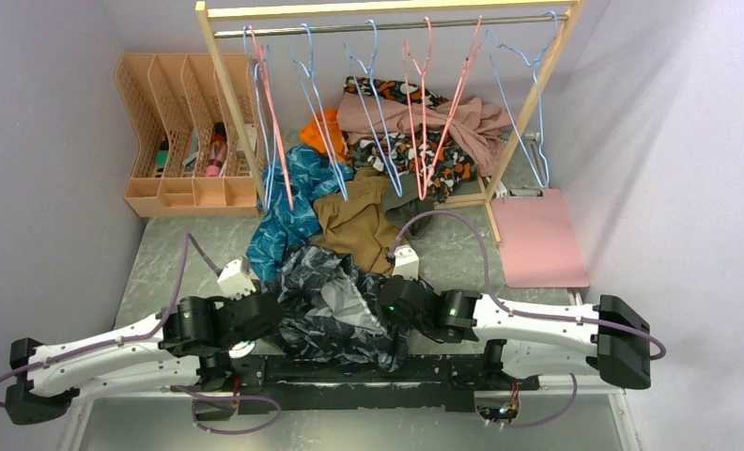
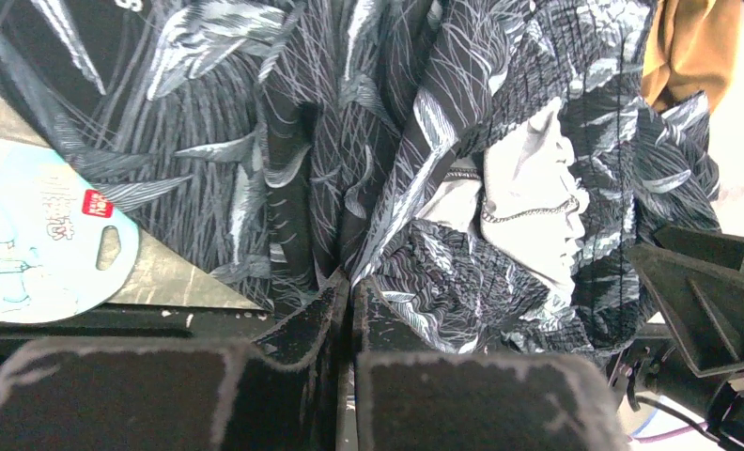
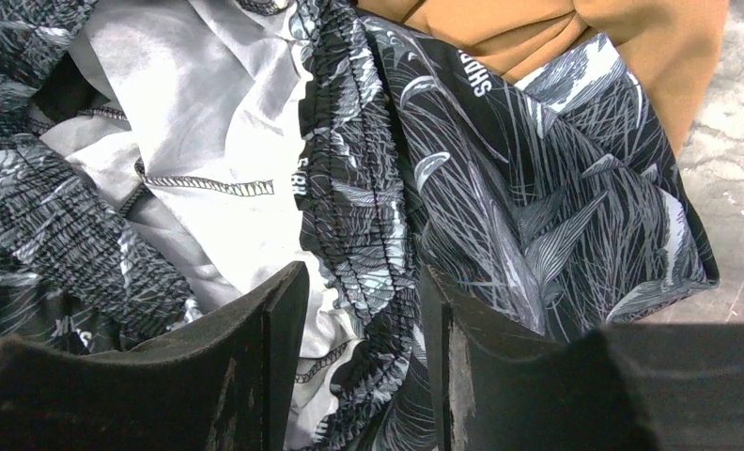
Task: Place the shorts on the hanger
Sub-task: Adjust the shorts at the center of the board.
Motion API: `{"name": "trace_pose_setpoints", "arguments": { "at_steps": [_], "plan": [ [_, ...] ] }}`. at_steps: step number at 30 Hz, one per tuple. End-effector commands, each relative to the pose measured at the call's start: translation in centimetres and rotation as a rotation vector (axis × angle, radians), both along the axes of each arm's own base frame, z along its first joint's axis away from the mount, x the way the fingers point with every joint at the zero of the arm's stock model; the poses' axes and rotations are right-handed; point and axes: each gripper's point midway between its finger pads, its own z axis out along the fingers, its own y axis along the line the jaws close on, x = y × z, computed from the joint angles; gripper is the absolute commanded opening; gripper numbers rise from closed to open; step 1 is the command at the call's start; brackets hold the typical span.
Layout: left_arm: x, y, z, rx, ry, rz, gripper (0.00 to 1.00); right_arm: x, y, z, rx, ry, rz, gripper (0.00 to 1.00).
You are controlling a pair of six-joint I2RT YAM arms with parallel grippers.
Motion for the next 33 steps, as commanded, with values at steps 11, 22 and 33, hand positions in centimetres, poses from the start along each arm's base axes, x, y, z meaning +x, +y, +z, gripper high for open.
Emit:
{"name": "trace_pose_setpoints", "arguments": {
  "at_steps": [11, 22, 33],
  "plan": [
    [1.3, 3.2, 3.8, -0.130, -0.128, 0.133, 0.07, 0.7, 5.4, 4.9, 0.130, -0.055, 0.168, 0.51],
    [1.2, 4.3, 4.2, -0.131, -0.128, 0.160, 0.07, 1.4, 0.6, -1.0, 0.049, 0.080, -0.014, 0.50],
    [1.5, 4.8, 4.8, -0.145, -0.148, 0.181, 0.07, 0.5, -3.7, -2.7, -0.006, 0.159, -0.120, 0.54]
  ]
}}
